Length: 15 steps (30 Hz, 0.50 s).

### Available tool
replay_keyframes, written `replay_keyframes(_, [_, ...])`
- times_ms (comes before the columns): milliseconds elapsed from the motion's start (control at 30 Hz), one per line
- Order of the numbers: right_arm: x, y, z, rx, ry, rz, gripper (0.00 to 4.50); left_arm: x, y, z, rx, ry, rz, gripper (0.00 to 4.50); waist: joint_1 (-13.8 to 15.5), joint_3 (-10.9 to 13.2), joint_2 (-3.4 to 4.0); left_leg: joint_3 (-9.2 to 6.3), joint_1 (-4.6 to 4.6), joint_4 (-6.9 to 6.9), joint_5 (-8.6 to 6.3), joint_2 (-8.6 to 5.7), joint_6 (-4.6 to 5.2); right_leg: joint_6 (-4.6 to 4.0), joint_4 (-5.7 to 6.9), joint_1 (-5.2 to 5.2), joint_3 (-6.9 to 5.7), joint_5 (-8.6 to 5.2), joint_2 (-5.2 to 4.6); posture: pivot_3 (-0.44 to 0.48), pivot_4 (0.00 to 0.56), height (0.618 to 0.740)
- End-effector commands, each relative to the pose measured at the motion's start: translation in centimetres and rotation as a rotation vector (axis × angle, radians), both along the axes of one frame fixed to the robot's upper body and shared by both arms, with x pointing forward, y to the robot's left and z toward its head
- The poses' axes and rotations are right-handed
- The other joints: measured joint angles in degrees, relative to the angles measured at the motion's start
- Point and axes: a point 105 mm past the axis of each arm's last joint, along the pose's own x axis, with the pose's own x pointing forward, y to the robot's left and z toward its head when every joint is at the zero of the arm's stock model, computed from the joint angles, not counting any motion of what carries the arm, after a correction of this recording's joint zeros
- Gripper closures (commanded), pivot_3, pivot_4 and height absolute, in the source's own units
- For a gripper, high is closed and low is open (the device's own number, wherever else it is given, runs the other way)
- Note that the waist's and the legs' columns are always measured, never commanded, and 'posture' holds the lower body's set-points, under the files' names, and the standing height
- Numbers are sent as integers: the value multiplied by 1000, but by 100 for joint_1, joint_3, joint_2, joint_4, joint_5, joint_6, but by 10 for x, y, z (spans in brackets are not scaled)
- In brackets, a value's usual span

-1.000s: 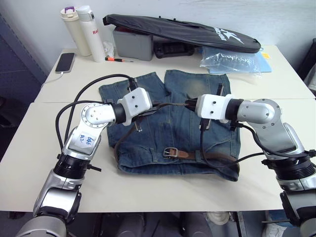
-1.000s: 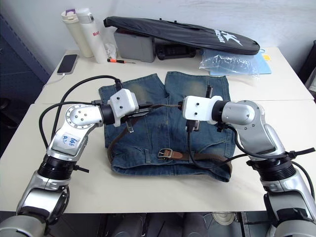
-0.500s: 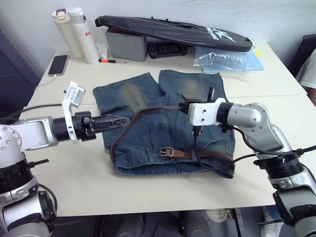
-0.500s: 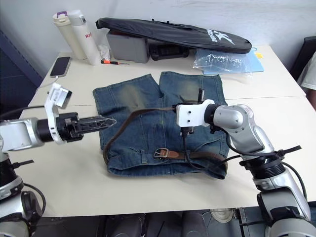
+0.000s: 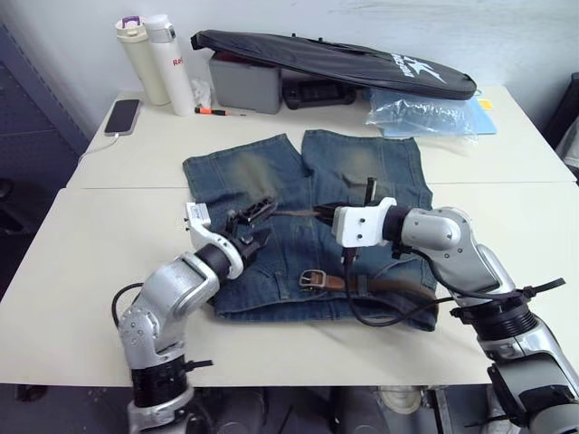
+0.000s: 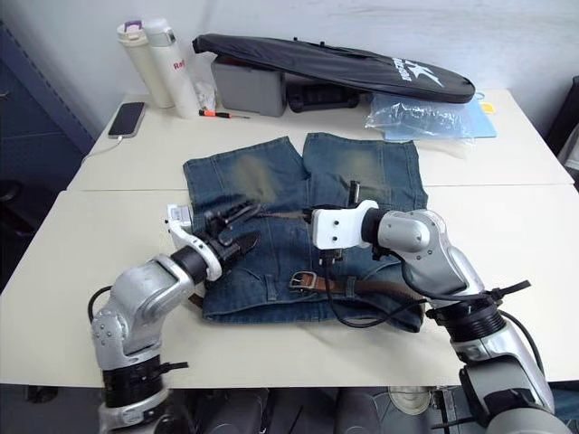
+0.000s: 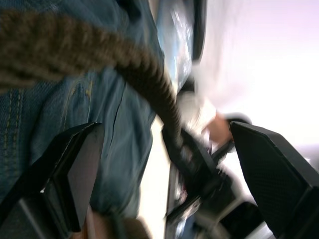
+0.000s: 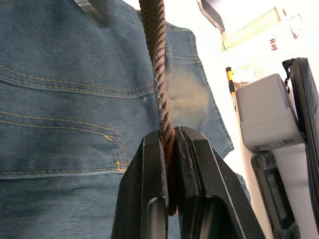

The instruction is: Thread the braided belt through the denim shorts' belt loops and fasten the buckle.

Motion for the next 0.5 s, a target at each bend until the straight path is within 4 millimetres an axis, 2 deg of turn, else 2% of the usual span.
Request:
replay_keyframes(33, [-6,0,16,21,-62,9,4500,1,9,14,-41,31,78,77,0,0,0,4,1,0,0,0,0,1,-2,0,4,2,0,0,150,740])
replay_keyframes(500, [-16,4,19,33,-77,22,4500,5,-9,3,-40,227,54,77,23,0,-1,8,-17,5,-3,0,6,10,-47,-1,7,23,7,0,150,740])
